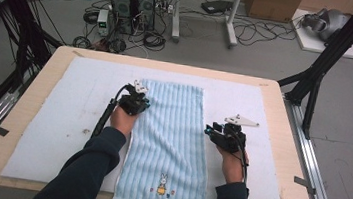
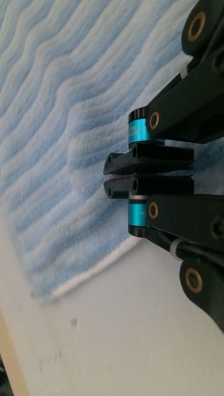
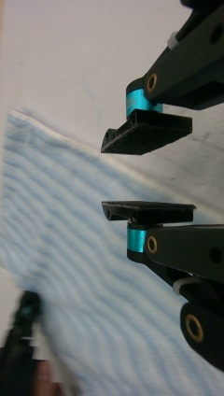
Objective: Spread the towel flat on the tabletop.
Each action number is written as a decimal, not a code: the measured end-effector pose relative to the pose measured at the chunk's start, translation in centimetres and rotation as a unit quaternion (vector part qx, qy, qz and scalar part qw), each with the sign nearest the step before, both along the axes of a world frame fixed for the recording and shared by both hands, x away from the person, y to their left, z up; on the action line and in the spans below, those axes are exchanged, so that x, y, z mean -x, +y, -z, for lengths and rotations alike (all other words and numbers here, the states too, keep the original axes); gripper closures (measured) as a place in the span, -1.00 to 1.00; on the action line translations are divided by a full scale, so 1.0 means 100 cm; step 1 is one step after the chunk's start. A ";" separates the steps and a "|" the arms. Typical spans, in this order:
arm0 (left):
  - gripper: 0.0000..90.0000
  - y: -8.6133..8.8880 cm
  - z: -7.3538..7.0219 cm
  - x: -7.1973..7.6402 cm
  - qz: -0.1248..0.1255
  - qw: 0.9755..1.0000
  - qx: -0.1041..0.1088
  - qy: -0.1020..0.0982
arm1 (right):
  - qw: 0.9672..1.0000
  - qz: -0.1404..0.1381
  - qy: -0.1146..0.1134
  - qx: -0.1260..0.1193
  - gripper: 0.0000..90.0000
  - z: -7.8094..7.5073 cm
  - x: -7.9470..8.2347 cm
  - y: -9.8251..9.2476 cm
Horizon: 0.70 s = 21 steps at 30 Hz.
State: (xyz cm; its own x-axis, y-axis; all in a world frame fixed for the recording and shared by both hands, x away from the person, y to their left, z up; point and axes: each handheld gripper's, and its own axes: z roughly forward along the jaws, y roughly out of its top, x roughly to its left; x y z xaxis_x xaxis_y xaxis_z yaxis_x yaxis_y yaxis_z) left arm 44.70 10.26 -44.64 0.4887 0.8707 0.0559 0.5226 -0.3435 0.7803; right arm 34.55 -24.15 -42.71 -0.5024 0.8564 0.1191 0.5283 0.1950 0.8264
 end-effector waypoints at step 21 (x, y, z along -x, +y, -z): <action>0.04 0.051 -0.007 0.053 0.020 0.987 0.155 0.036 | 0.999 -0.036 0.011 0.023 0.40 0.009 -0.004 0.020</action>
State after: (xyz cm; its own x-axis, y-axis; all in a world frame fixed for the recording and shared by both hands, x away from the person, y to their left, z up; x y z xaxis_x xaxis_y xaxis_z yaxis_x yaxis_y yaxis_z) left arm 39.36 15.39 -43.97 0.5160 0.8204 -0.2463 0.5719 -0.1158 0.8121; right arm 35.00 -22.16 -43.65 -0.5615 0.8224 0.0922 0.5288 0.2709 0.8043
